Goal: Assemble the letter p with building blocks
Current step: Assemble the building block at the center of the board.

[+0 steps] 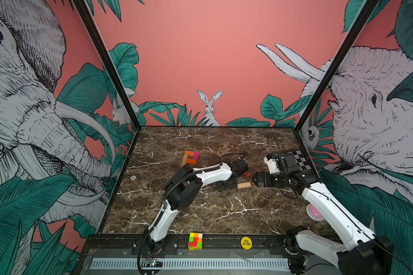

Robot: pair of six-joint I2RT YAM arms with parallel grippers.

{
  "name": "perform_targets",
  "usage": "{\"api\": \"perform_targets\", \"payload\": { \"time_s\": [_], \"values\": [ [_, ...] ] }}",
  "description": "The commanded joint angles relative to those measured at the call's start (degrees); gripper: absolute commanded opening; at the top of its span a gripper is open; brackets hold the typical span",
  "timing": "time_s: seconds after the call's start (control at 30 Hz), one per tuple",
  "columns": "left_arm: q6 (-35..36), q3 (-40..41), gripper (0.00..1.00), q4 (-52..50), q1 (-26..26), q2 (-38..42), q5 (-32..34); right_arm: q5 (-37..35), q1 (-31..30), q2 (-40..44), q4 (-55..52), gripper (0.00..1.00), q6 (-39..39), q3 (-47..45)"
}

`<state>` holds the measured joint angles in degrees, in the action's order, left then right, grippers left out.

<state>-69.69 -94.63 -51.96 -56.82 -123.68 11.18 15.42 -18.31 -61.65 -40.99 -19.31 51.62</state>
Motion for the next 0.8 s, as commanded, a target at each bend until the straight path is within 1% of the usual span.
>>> {"api": "perform_targets", "payload": {
  "time_s": [0.0, 0.17, 0.3, 0.4, 0.53, 0.63, 0.67, 0.77],
  "values": [
    [0.60, 1.95, 0.56, -3.01, -1.21, 6.46, 2.19, -1.18, 0.38, 1.92, 0.88, 0.98, -0.44, 1.20],
    [2.17, 5.09, 0.56, -3.18, -2.33, 14.48, 4.72, -2.47, 0.36, 2.79, 1.18, 0.99, -0.97, 2.12],
    [2.62, 10.06, 0.56, -1.91, -2.51, 23.39, 6.98, -3.21, 0.38, 2.76, 1.61, 0.99, -1.75, 2.78],
    [4.29, 13.60, 0.56, -1.91, -2.51, 31.16, 11.29, -4.26, 0.37, 2.70, 1.88, 0.99, -2.72, 3.17],
    [9.25, 17.83, 0.57, -2.59, -2.42, 40.40, 19.06, -3.75, 0.20, 1.80, 1.66, 0.99, -3.35, 3.86],
    [16.67, 22.51, 0.82, -0.49, -2.34, 47.48, 24.37, -4.00, -0.72, 2.06, 2.53, 0.99, -4.13, 3.63],
    [21.12, 24.35, 0.99, 1.59, -2.29, 50.04, 24.99, -4.49, -1.45, 1.91, 2.73, 0.99, -4.47, 3.58],
    [33.27, 30.99, 0.99, 8.52, -1.74, 57.97, 24.94, -7.56, -4.94, 0.78, 2.72, 0.97, -5.68, 3.82]
  ]
}}
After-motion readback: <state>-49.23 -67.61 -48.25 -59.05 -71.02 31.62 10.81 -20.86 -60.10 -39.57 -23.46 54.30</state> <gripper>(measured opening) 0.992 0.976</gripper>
